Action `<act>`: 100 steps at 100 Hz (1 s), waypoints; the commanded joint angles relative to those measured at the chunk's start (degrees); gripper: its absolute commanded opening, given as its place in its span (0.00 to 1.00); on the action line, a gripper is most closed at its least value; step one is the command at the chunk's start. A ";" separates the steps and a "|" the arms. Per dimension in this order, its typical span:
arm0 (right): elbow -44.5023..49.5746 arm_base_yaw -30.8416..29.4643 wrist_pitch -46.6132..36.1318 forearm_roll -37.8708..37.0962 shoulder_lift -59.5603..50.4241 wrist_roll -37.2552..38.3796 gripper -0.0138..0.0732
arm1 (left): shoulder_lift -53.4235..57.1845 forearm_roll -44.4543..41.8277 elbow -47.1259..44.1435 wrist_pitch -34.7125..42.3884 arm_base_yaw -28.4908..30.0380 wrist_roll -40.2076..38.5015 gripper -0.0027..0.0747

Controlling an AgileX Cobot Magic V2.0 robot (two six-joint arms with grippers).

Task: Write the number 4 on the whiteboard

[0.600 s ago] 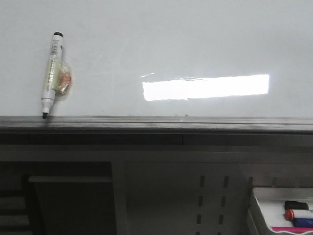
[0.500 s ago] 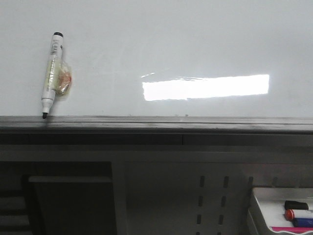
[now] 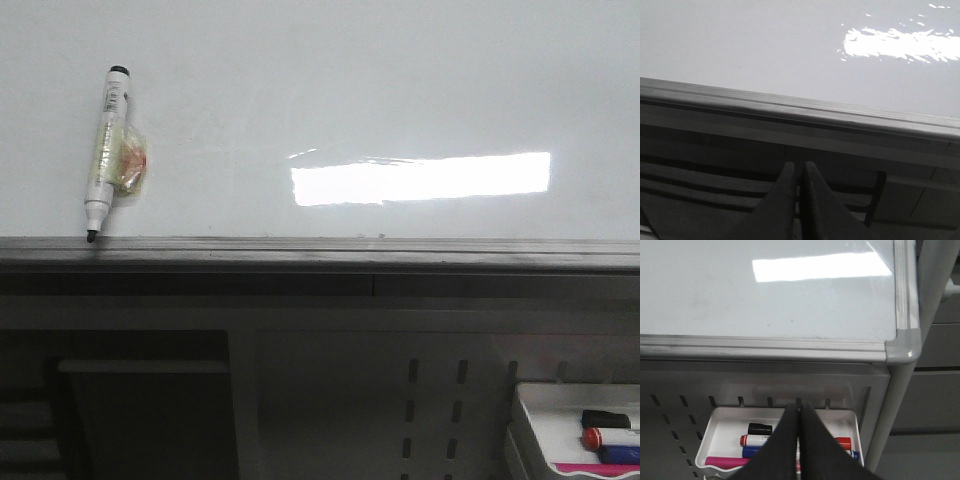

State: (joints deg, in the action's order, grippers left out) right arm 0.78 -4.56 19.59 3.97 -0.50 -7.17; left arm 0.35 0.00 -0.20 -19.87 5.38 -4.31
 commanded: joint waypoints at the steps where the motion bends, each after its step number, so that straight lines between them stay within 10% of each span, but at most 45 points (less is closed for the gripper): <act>1: 1.22 -0.37 -1.19 -0.11 -0.95 -0.10 0.08 | 1.37 -0.46 -2.03 2.71 -0.40 -0.51 0.01; 100: 1.22 -0.37 -1.57 0.80 -0.95 -0.10 0.08 | 1.37 -15.61 -2.03 8.84 -2.05 -0.51 0.01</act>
State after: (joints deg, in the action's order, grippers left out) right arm 0.78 -4.65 19.59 4.08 -0.50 -7.17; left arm 0.35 -13.70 -0.20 -17.88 3.76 -4.31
